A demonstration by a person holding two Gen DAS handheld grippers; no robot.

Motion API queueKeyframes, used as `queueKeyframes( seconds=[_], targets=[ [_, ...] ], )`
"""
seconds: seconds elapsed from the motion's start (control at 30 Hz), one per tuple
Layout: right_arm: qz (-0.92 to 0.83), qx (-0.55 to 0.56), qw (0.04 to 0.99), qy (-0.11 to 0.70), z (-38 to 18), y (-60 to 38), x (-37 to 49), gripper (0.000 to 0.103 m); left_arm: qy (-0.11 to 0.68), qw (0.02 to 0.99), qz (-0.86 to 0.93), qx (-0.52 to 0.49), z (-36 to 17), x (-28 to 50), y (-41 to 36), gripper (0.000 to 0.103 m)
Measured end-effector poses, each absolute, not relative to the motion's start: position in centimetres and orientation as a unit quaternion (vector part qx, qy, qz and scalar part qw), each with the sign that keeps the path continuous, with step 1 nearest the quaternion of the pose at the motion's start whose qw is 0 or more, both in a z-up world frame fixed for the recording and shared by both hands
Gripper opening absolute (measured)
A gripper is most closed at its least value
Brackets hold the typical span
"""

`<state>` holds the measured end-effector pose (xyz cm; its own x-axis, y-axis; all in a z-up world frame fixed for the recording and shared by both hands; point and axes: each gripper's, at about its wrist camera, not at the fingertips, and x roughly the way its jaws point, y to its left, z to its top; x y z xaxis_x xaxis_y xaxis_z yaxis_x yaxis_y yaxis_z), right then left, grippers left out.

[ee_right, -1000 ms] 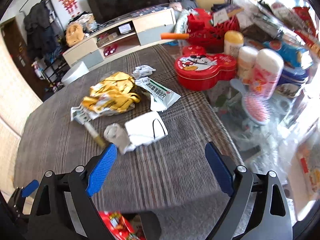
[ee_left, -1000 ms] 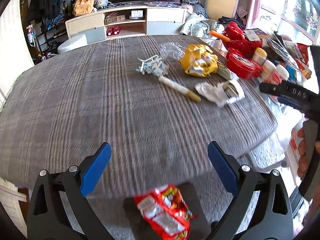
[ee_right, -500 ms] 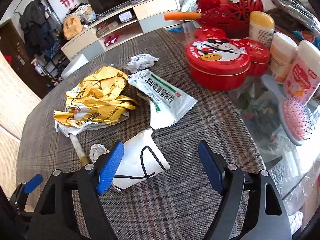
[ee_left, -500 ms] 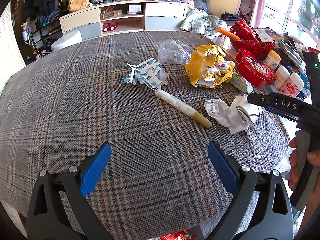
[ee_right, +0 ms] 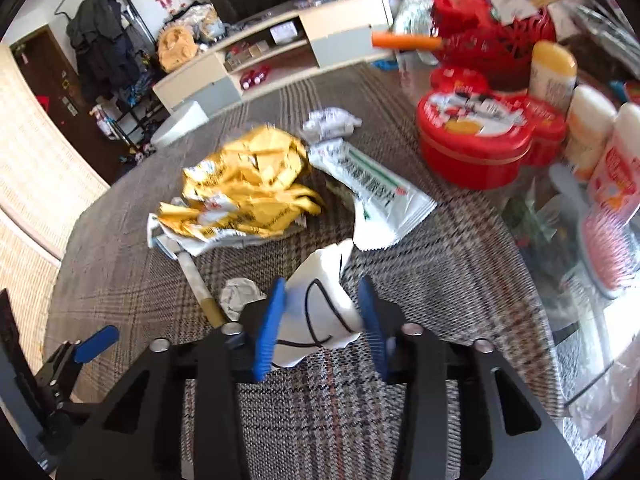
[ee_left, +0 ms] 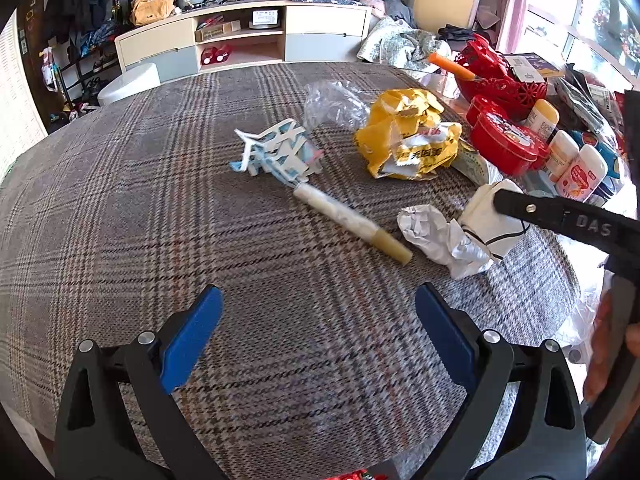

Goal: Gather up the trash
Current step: 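Grasp the white face mask with the right gripper while the left grasps crumpled tissue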

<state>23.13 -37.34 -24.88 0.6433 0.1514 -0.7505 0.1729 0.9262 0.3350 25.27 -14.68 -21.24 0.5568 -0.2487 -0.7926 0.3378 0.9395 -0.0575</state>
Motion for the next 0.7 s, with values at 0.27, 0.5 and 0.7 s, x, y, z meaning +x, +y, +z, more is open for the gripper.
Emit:
queueKeyframes(
  seconds=[0.27, 0.5, 0.7],
  targets=[
    [-0.025, 0.179, 0.897, 0.404, -23.7, -39.5, 22.3, 0.020, 0.438, 0.880, -0.175, 0.055, -21.6, 26.8, -17.7, 0.072],
    [-0.035, 0.180, 0.894, 0.409, -23.7, -41.3, 20.9, 0.019, 0.433, 0.872, -0.219, 0.059, -21.5, 26.5, -21.3, 0.065],
    [-0.034, 0.185, 0.892, 0.410, -24.0, -42.3, 20.1, 0.017, 0.443, 0.862, -0.237, 0.074, -22.4, 26.3, -24.0, 0.049]
  ],
)
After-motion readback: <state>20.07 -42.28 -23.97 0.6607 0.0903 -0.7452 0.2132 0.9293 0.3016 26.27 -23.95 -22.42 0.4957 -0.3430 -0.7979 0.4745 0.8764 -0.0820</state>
